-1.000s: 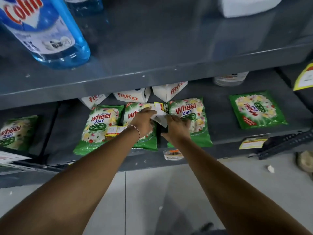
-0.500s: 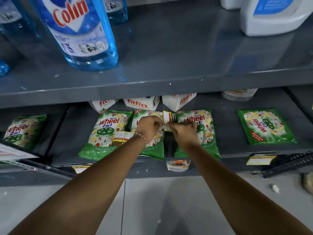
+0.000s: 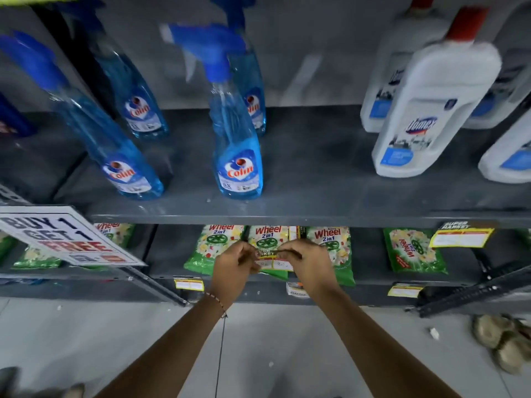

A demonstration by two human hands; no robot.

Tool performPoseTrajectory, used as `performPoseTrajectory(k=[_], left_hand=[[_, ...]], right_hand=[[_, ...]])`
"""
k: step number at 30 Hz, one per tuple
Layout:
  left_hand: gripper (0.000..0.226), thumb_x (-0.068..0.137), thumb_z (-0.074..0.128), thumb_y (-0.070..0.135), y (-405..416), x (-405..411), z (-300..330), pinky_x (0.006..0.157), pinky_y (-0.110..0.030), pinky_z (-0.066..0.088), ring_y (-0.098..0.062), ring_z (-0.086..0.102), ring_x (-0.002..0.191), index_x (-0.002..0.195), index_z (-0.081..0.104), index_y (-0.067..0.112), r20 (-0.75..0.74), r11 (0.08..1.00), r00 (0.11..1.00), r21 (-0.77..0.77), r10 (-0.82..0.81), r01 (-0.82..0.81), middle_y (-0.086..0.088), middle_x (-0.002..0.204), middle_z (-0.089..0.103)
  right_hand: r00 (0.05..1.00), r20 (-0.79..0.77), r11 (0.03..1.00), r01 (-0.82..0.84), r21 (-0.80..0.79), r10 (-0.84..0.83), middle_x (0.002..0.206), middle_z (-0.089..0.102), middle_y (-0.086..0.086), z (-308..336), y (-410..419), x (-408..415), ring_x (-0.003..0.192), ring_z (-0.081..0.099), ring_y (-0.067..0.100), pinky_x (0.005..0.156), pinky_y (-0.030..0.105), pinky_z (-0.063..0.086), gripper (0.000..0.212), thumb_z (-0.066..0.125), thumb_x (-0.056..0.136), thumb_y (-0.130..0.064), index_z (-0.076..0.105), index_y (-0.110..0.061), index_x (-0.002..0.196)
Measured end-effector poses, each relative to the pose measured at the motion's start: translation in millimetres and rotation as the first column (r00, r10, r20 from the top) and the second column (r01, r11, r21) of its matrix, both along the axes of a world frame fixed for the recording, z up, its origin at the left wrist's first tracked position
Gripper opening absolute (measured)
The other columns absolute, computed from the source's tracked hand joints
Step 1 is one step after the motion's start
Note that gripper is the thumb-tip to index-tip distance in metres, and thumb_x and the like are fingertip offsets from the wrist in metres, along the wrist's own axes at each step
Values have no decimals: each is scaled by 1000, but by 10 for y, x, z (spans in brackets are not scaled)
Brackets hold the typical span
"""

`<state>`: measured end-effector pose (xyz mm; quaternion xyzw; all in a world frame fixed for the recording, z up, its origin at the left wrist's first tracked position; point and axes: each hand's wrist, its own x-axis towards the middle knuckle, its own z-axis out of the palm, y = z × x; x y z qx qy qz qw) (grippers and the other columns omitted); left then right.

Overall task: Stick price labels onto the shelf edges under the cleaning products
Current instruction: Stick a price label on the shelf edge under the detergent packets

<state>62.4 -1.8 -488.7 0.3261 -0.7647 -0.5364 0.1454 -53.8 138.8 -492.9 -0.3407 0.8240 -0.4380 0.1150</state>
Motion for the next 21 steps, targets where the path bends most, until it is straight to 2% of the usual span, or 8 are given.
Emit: performPoseTrajectory(k=[5, 11, 13, 15, 19, 21], left_hand=[[30, 89, 53, -9, -52, 264, 404, 66, -36, 61, -32, 71, 69, 75, 58, 17, -34, 996, 996, 16, 85, -85, -5, 73, 67], [36, 87, 51, -10, -311, 353, 686, 58, -16, 56, -20, 69, 61, 73, 58, 22, -61, 981, 984, -87, 168, -173, -3, 69, 68], [34, 87, 51, -9, -390, 373, 713, 54, -13, 53, -10, 66, 55, 73, 59, 21, -77, 976, 979, -88, 191, -198, -4, 66, 67], [26, 88, 53, -5, -474, 388, 723, 53, -14, 53, -4, 64, 52, 76, 60, 18, -80, 973, 976, -100, 203, -210, -3, 64, 67], [13, 90, 57, 7, -646, 429, 699, 63, -28, 58, -18, 70, 61, 83, 63, 15, -44, 967, 978, -148, 202, -206, -8, 70, 73], [12, 91, 56, 10, -699, 450, 696, 64, -28, 58, -19, 71, 62, 83, 64, 14, -37, 962, 977, -174, 208, -211, -9, 71, 73]], right_hand=[[1000, -16, 999, -22, -39, 21, 86, 77, -2, 389, -146, 225, 79, 70, 11, 75, 34, 57, 8, 72, 84, -15, 76, -17, 91], [993, -120, 999, 7, -53, -14, 92, 77, 0, 721, -481, 400, 80, 69, 13, 75, 31, 55, 12, 72, 86, -20, 76, -16, 96], [992, -120, 998, 26, -56, -32, 91, 78, 1, 754, -591, 429, 79, 70, 15, 74, 32, 56, 11, 71, 86, -20, 76, -15, 95], [991, -129, 998, 36, -46, -41, 89, 78, 2, 769, -693, 456, 78, 70, 17, 73, 33, 56, 12, 71, 87, -22, 76, -14, 94], [986, -159, 999, 37, -18, -39, 89, 77, 3, 747, -870, 518, 77, 70, 18, 72, 35, 58, 13, 69, 88, -24, 75, -15, 95], [985, -170, 999, 41, -20, -44, 89, 77, 3, 728, -932, 549, 77, 69, 18, 71, 35, 59, 14, 69, 88, -25, 74, -14, 95]])
